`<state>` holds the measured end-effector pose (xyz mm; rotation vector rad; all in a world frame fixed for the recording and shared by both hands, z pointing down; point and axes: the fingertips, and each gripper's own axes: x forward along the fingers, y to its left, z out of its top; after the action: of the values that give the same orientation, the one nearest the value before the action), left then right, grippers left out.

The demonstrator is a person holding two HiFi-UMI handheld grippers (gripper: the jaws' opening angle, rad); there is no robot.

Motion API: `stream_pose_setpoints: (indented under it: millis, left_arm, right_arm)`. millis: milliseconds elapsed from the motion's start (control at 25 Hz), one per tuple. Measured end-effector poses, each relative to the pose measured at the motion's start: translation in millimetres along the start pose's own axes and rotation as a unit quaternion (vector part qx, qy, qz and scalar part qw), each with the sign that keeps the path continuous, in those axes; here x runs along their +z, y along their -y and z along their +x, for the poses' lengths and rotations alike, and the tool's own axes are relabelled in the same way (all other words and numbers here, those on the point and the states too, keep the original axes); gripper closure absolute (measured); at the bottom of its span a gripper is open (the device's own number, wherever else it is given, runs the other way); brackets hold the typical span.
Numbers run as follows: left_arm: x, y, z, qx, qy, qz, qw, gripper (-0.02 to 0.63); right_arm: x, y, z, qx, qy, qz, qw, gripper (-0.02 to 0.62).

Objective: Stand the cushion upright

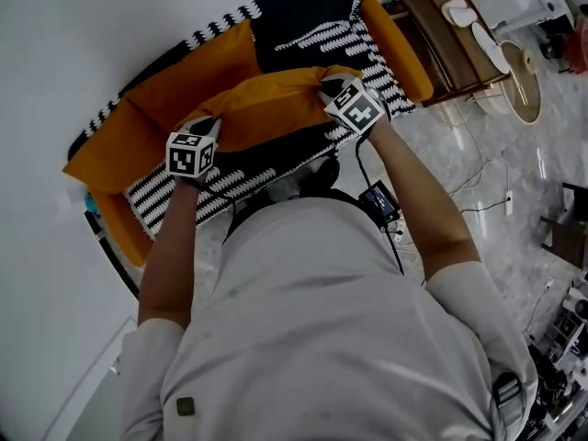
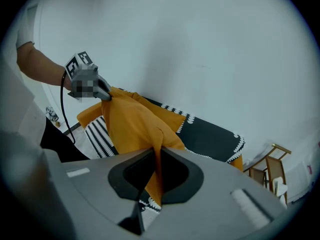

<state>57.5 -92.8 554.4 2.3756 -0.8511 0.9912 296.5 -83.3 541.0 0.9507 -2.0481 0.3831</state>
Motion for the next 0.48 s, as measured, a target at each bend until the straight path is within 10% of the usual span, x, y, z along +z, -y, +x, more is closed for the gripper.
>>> stream_pose_setpoints:
  millis: [480]
  left_arm:
    - [50.4, 83.7, 81.2, 0.003, -0.012, -0.016, 0.9998, 0.589]
  right_arm:
    - [-75.4, 98.8, -31.4, 0.013, -0.002, 0.011, 1.000, 0.558]
